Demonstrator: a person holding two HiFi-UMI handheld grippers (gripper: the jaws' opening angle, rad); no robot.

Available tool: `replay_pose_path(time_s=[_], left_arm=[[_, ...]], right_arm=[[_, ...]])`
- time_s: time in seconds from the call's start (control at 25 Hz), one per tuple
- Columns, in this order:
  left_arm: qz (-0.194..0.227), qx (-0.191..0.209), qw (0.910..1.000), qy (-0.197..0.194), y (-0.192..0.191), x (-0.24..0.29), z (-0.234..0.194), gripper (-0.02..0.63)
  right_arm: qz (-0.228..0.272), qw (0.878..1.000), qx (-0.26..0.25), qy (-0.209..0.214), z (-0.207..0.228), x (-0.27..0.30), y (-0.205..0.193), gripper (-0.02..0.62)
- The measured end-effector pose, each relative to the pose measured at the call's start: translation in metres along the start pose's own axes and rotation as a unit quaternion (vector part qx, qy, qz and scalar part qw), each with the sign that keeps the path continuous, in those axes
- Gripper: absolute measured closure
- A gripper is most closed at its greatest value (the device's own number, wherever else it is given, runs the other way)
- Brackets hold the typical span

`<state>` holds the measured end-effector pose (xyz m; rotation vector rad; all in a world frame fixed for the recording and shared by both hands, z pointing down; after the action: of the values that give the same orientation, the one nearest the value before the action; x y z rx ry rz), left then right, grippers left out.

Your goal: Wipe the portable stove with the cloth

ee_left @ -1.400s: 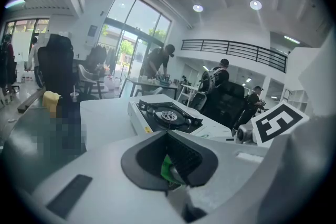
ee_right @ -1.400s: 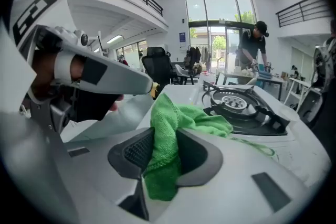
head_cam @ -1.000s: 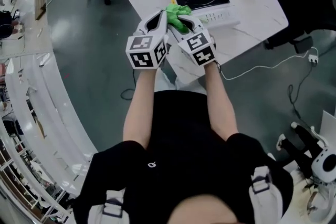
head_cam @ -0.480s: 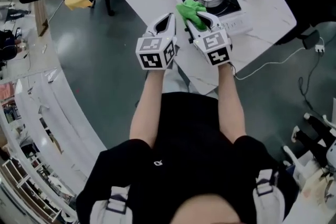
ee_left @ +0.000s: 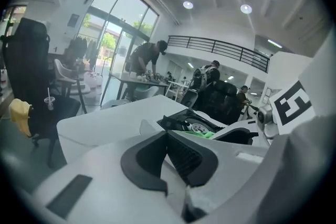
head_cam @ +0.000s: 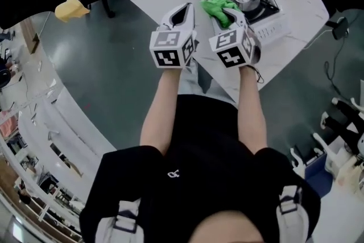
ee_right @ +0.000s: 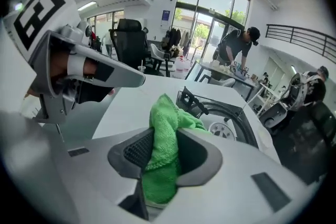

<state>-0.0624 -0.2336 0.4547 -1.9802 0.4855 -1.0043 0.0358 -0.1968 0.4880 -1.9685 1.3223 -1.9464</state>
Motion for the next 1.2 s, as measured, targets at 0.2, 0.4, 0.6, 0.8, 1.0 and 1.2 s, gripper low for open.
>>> replay_pose_path(time_s=[0.2,0.4,0.6,0.8,1.0,1.2], left_arm=[[-0.010,-0.002,0.9991,-0.040,0.004,0.018,-0.011,0.611],[-0.002,-0.009,0.9988,-0.049,0.019,0.022,-0.031,0.611],[0.001,-0.017,0.9988,-0.046,0.025,0.024,-0.049,0.611],[0.003,-0.020,0.9986,-0.048,0.029,0.025,-0.061,0.611],[0.005,-0.018,0.9987,-0.047,0.037,0.029,-0.072,0.611],[0.009,-0.012,0.9988,-0.046,0.047,0.031,-0.079,0.611]], right_arm=[[-0.039,0.999,-0.004,-0.022,0.000,0.015,0.017,0.483],[-0.040,0.999,0.000,-0.036,0.004,0.028,0.033,0.483],[-0.039,0.998,0.009,-0.038,0.009,0.040,0.045,0.483],[-0.035,0.999,0.011,-0.041,0.009,0.051,0.057,0.483],[-0.010,1.000,0.007,-0.026,-0.001,0.063,0.075,0.483],[0.033,0.999,0.032,-0.013,0.003,0.066,0.096,0.483]])
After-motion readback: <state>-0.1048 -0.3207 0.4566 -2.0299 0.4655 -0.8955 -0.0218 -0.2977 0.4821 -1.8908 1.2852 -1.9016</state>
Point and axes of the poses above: the fingertips, and each gripper's own axes: x forward along the fingers, z to its right, y out of its top, the point moved 3 cm from there along -x, backward along the fingers, and after that the axes turned 2 degrees about -z, right-handed, at the moved point
